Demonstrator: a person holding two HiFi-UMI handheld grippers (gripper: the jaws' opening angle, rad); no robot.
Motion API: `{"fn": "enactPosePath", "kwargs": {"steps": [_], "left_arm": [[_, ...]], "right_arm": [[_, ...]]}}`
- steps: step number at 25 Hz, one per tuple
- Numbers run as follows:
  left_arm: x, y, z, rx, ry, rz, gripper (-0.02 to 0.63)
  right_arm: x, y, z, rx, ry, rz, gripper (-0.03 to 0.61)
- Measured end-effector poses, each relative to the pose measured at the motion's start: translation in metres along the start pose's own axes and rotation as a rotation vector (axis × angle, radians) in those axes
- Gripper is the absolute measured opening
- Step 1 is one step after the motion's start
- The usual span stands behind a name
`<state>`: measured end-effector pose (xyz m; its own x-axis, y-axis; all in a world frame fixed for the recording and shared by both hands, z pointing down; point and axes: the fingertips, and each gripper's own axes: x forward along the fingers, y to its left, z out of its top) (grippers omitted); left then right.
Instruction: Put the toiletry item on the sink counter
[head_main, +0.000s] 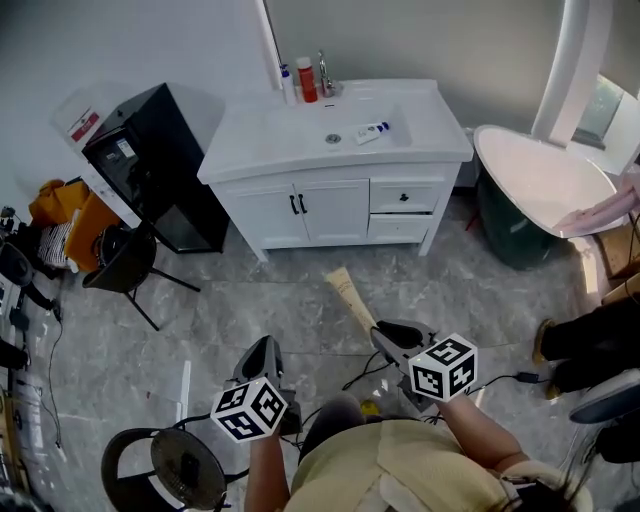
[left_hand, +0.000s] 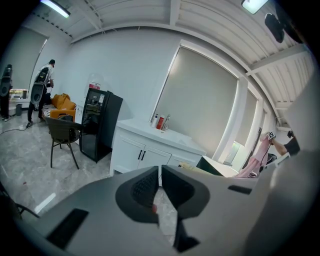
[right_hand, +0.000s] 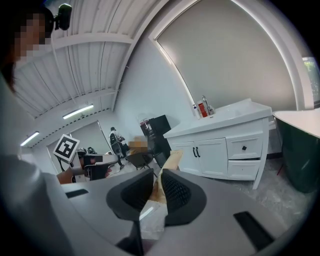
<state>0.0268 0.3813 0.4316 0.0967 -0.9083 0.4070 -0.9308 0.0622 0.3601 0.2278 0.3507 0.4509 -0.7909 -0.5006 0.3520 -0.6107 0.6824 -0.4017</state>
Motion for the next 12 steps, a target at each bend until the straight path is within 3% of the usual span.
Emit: {"fn": "enactPosePath", "kwargs": {"steps": [12], "left_arm": [[0.008,-0.002,0.002,0.012,-0.013,-0.003,0.052]], "right_arm": [[0.01,-0.004,-0.001,-0.011,0.0,0.019,0.071]]}}
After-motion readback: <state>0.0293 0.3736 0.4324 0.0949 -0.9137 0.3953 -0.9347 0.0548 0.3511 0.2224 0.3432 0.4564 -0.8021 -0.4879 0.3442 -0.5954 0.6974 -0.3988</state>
